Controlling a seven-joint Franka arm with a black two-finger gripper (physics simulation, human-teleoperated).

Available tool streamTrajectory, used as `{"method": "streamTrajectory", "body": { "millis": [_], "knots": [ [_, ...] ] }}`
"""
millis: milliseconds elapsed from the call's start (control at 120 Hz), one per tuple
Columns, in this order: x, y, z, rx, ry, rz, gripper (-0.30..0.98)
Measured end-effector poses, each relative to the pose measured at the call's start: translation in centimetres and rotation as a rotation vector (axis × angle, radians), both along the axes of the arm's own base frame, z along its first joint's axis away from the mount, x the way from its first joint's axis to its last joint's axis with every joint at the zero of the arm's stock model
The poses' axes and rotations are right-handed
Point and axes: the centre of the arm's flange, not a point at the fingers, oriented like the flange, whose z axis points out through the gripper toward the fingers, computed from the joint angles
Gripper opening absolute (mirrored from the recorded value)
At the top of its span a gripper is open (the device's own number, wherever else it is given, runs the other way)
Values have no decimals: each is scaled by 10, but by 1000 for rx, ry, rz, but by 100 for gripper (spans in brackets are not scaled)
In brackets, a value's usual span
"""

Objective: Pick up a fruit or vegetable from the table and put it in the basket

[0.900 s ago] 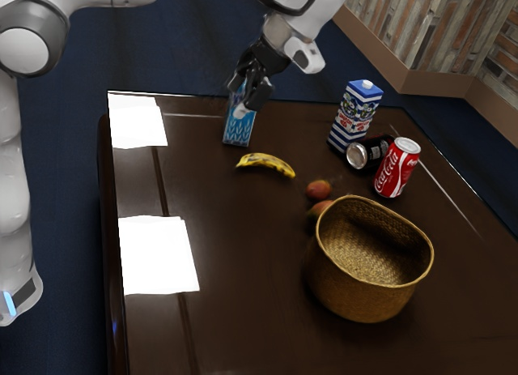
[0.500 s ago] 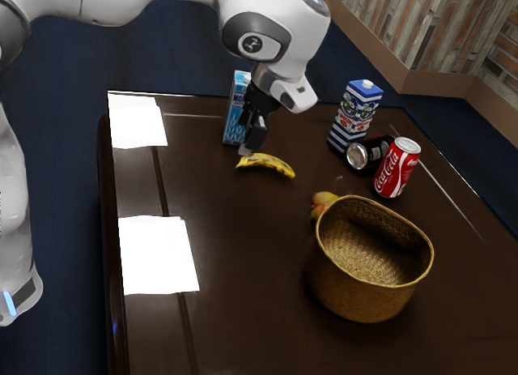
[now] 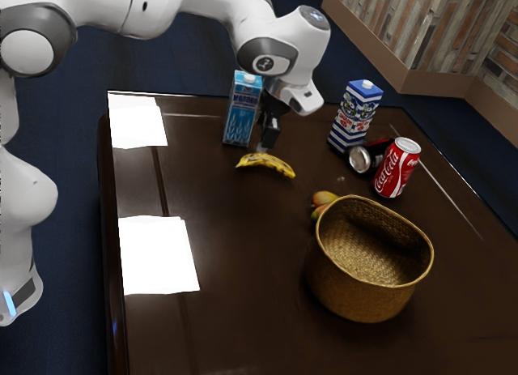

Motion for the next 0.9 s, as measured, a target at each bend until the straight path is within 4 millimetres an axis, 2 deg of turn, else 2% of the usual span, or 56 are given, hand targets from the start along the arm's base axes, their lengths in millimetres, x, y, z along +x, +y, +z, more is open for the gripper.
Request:
{"method": "streamTrajectory", "body": {
  "millis": [158,267,317,467,900],
  "knots": [
    [12,34,-25,-83,29,-61,69],
    [15,72,-36,-129,33,-65,69],
    [15,84,-42,-146,38,-72,69],
    [27,68,-50,-170,38,-178,69],
    [47,89,-91,-268,27,-282,69]
  ]
}}
